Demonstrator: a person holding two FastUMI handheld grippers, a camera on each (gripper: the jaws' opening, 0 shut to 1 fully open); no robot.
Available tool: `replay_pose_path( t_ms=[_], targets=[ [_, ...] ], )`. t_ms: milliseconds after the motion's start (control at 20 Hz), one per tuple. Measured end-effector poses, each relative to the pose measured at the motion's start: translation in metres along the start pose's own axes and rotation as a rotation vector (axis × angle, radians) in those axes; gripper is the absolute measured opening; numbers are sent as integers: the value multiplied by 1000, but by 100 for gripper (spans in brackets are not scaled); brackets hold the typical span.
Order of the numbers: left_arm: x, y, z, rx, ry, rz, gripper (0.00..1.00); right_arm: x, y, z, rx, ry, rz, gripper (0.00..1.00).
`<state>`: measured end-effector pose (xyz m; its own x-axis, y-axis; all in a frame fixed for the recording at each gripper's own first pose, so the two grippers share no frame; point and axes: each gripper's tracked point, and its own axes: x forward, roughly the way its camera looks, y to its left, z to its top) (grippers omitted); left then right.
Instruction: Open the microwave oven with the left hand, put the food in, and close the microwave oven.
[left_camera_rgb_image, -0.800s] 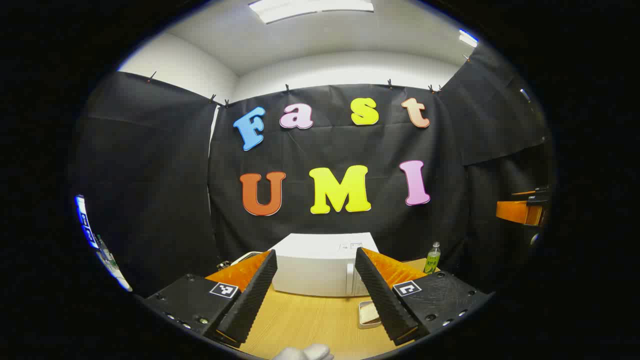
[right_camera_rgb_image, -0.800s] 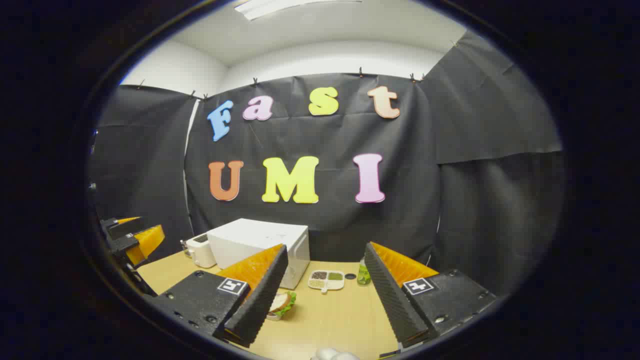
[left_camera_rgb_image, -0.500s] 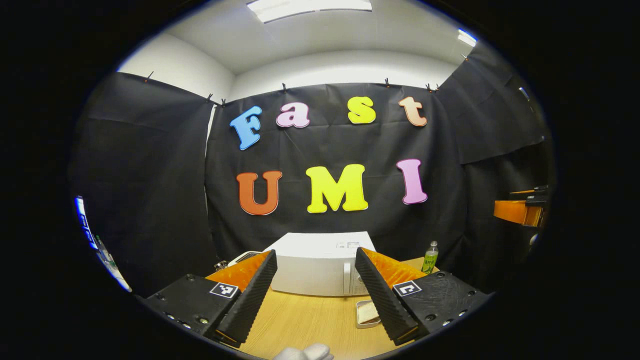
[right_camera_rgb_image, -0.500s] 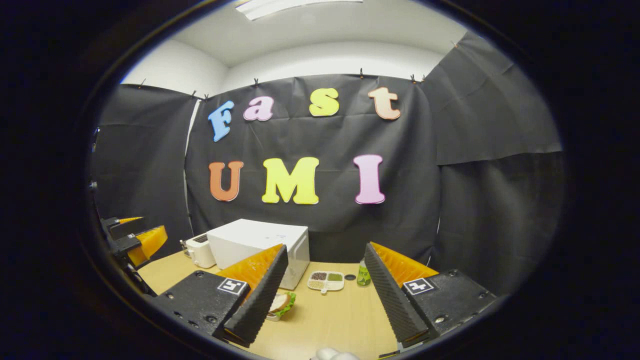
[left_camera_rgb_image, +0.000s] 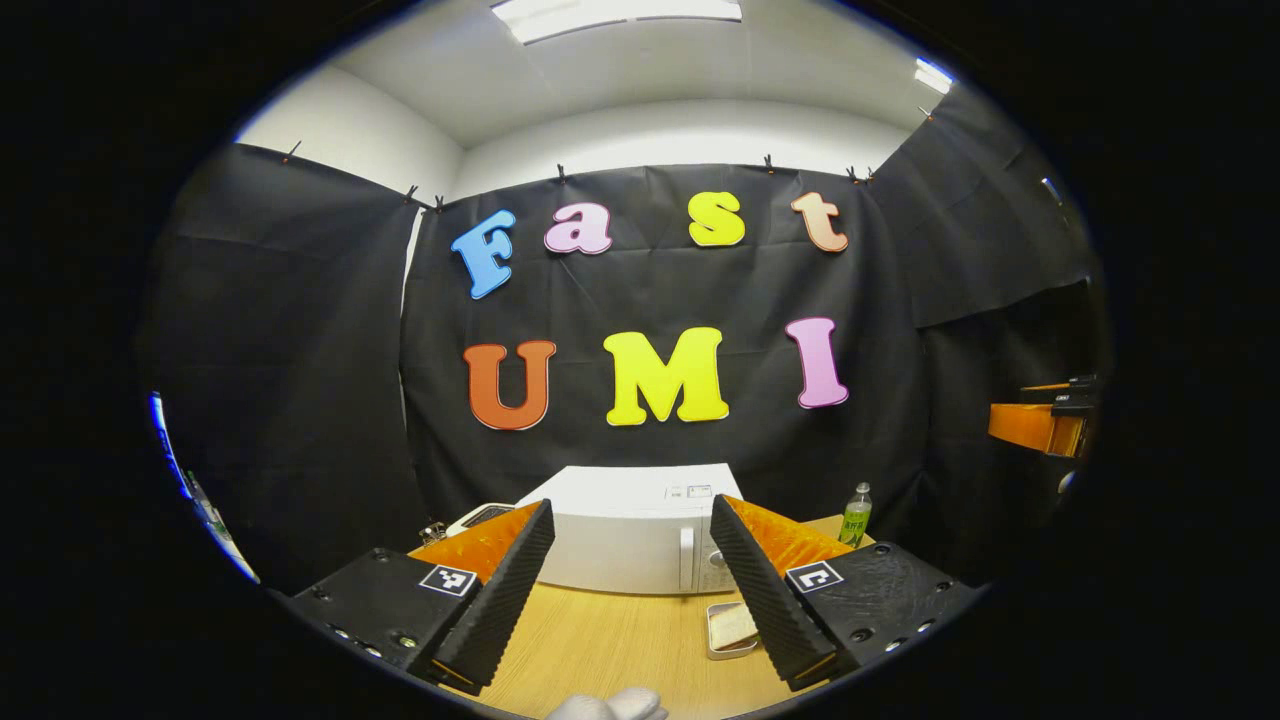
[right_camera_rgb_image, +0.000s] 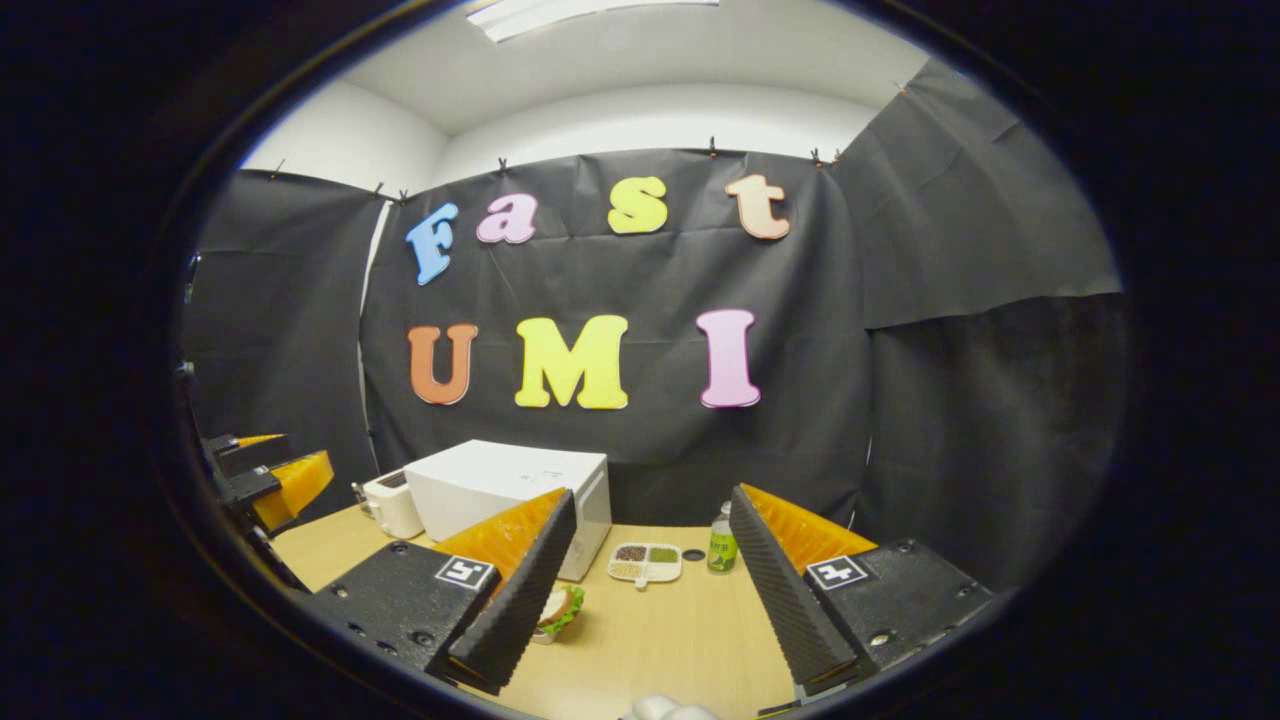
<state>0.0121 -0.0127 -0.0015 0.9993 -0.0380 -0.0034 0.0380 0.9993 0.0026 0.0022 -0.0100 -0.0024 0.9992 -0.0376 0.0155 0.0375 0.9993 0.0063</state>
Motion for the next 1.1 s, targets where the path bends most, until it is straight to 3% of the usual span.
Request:
replay_pose_path(
  t_ms=[400, 450, 650, 700, 750, 900, 950, 1000, 1100],
  targets=[
    [16, 1, -15, 19, 21, -6, 96, 8, 1, -5, -5, 11, -4, 92],
    [20, 1, -18, 21, 22, -6, 96, 10, 1, -4, -5, 10, -3, 98],
    [39, -1, -33, 44, 28, -18, 96, 17, 1, -2, -5, 8, -6, 98],
    [45, -3, -37, 59, 24, -25, 96, 19, 1, -4, -1, 12, -8, 92],
    [52, -4, -44, 75, 26, -30, 96, 20, 0, -5, 1, 18, -12, 98],
    [75, -19, -71, 83, 32, -70, 96, 21, -5, 0, 11, 14, -32, 98],
    [84, -26, -81, 76, 38, -86, 96, 22, -8, 0, 8, 15, -43, 92],
    [93, -30, -94, 68, 56, -100, 96, 21, -12, 0, 1, 17, -57, 98],
    [114, -44, -116, 53, 80, -134, 96, 19, -17, -4, -19, 29, -80, 98]
  ],
)
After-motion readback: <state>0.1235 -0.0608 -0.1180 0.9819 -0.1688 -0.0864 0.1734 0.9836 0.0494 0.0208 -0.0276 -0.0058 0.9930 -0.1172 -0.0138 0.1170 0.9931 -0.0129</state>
